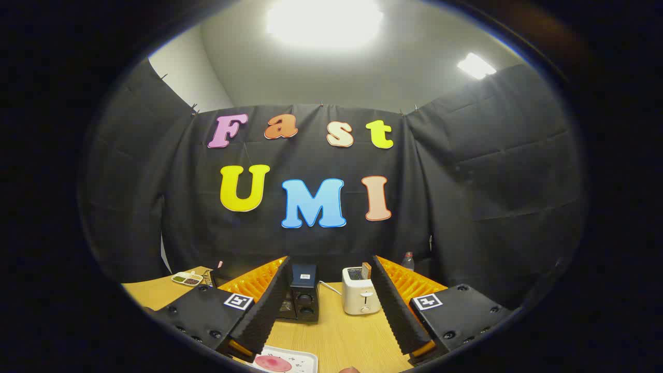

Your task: Open the toaster oven, put the food inside, and close the toaster oven door.

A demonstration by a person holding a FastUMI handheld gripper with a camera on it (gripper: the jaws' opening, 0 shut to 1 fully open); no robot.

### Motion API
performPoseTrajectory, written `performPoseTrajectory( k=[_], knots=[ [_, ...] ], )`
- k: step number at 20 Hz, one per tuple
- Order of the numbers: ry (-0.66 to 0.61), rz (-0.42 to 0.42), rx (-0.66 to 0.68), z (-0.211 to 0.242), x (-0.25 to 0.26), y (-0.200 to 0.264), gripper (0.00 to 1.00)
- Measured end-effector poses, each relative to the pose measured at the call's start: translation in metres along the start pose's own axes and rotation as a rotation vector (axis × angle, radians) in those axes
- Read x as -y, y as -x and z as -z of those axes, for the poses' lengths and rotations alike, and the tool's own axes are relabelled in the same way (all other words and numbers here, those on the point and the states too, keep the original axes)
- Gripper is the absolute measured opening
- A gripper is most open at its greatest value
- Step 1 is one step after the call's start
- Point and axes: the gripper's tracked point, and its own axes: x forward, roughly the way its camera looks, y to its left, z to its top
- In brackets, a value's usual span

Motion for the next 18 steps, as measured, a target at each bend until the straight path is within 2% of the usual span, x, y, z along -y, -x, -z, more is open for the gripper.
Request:
performPoseTrajectory(
  k=[18],
  knots=[
    [-0.019,-0.006,-0.017,0.004,-0.01,-0.003,0.96]
  ],
)
